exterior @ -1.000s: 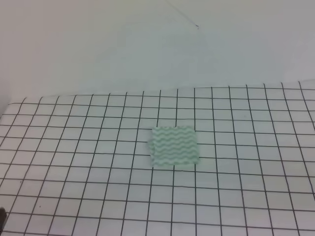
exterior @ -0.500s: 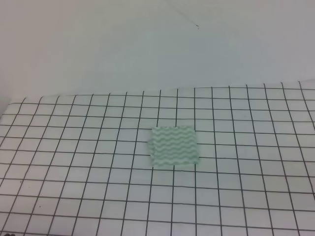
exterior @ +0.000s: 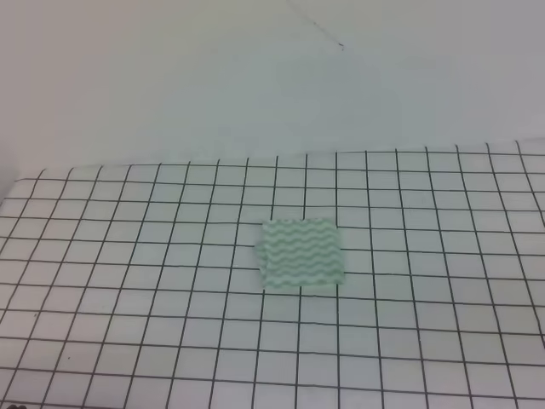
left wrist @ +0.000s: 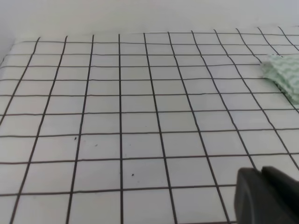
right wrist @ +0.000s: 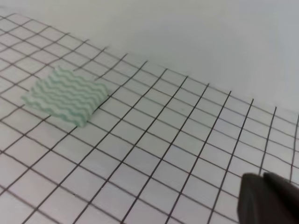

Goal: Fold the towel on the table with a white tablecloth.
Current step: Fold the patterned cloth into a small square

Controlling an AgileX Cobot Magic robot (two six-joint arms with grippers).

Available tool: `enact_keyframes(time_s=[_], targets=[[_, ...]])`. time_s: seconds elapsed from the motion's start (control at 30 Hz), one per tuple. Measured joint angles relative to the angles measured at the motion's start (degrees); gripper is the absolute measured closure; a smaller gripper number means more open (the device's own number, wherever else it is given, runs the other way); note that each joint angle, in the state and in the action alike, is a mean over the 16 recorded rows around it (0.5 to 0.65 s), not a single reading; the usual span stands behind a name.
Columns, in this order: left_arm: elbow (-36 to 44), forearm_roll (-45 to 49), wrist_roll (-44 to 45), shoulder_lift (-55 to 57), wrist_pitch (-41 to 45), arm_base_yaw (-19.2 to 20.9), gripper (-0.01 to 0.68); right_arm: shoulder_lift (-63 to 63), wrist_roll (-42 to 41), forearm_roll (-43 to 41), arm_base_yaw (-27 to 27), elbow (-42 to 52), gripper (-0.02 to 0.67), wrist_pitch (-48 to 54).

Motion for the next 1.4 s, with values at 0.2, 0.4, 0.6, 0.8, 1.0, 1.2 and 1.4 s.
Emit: enact_keyframes(time_s=[0.2,0.4,0.6,0.8,1.0,1.2,1.4], targets=[[0.0,0.0,0.0,0.0,-0.1,0.0,0.674,-4.6,1.0,0.9,-5.9,2.5,0.651,-0.9],[0.0,0.0,0.0,0.0,-0.1,0.0,0.674,-10.9,3.7,3.6,-13.0,9.2,0.652,-4.0],[0.0,0.0,0.0,0.0,-0.1,0.0,0.674,-15.6,6.4,7.0,-17.7,16.3,0.652,-4.3],[0.1,-0.1,0.0,0.1,-0.2,0.0,0.674,-17.5,7.4,8.2,-19.4,20.2,0.652,-3.6],[0.1,-0.2,0.0,0.1,-0.2,0.0,0.674,-17.5,7.3,7.7,-19.8,20.5,0.652,-2.1],[0.1,-0.3,0.0,0.1,-0.2,0.0,0.674,-17.5,7.5,7.5,-19.8,20.5,0.652,-2.2],[0.0,-0.3,0.0,0.1,-0.2,0.0,0.674,-17.5,7.7,7.5,-19.8,20.6,0.652,-2.3]])
